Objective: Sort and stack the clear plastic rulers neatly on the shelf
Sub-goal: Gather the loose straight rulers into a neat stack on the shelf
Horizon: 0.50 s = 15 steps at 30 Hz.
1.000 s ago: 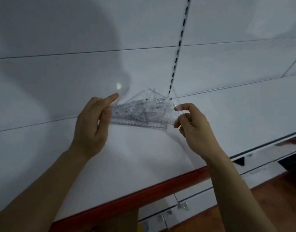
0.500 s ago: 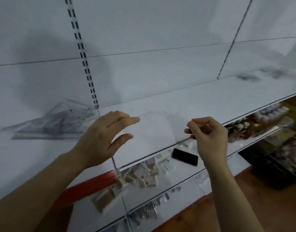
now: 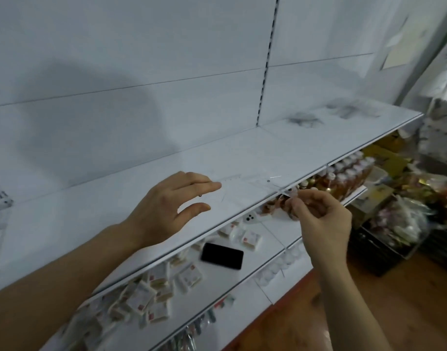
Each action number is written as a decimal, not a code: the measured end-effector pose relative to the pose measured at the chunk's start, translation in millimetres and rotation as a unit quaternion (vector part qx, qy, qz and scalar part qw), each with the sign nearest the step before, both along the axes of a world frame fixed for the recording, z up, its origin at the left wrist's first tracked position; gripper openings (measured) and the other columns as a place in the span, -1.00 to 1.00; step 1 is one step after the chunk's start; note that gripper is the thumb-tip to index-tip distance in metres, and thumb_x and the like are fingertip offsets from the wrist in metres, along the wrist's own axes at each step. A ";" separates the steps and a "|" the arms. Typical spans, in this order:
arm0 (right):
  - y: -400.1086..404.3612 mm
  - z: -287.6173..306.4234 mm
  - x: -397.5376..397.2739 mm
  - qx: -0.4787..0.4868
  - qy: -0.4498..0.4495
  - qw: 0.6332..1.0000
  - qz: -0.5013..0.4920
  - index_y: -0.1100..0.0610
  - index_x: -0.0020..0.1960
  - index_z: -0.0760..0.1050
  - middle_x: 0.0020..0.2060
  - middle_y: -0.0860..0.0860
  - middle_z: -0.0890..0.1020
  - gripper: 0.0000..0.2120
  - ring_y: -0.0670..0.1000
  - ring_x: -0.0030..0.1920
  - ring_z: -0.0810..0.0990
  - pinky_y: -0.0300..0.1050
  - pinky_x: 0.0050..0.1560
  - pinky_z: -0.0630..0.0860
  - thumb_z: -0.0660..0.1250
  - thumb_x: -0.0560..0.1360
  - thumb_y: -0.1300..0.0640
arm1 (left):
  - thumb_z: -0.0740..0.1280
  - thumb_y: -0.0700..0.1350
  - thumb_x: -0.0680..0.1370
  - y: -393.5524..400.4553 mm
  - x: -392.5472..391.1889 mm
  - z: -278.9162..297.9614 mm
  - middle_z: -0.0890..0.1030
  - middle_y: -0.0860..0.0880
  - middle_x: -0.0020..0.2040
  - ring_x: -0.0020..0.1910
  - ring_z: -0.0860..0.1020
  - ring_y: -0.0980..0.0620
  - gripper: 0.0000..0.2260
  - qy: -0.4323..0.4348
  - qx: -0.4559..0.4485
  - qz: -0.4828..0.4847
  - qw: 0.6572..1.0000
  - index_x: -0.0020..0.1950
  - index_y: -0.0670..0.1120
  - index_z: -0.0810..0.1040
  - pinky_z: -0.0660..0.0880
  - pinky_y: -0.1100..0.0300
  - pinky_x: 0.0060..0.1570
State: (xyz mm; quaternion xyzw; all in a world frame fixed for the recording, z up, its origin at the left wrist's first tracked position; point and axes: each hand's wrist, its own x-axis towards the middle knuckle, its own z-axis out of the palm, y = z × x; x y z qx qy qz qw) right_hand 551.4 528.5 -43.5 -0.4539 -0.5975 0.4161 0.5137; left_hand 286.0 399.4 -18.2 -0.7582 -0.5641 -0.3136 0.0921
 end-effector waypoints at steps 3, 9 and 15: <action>34.5 -6.3 10.9 0.014 0.010 1.000 -0.026 0.02 0.02 0.68 -0.16 -0.13 0.73 -0.91 -0.12 -0.10 0.71 -0.11 -0.01 0.68 0.46 0.54 0.16 | 0.35 -0.04 0.62 59.5 6.1 -10.6 0.59 0.04 0.23 0.12 0.57 0.03 -0.68 -0.002 -0.006 -0.017 1.000 0.37 -0.05 0.56 0.53 0.06 0.10; 127.1 -12.0 22.2 0.000 -0.030 0.999 -0.033 0.04 0.01 0.66 -0.16 -0.07 0.73 -0.94 -0.06 -0.11 0.73 0.04 0.00 0.69 0.46 0.53 0.15 | 0.37 -0.05 0.61 171.0 4.4 -17.7 0.60 0.05 0.25 0.12 0.59 -0.02 -0.68 -0.013 0.004 -0.041 0.999 0.36 -0.06 0.58 0.54 0.01 0.10; 223.6 2.6 9.5 -0.017 -0.021 1.000 0.000 0.17 -0.02 0.62 -0.19 0.05 0.74 -0.94 0.01 -0.17 0.75 0.13 -0.04 0.69 0.44 0.54 0.28 | 0.33 0.00 0.61 247.3 -14.3 -22.2 0.60 0.05 0.25 0.19 0.58 0.03 -0.67 -0.020 0.003 -0.023 1.000 0.35 -0.04 0.58 0.48 0.16 0.23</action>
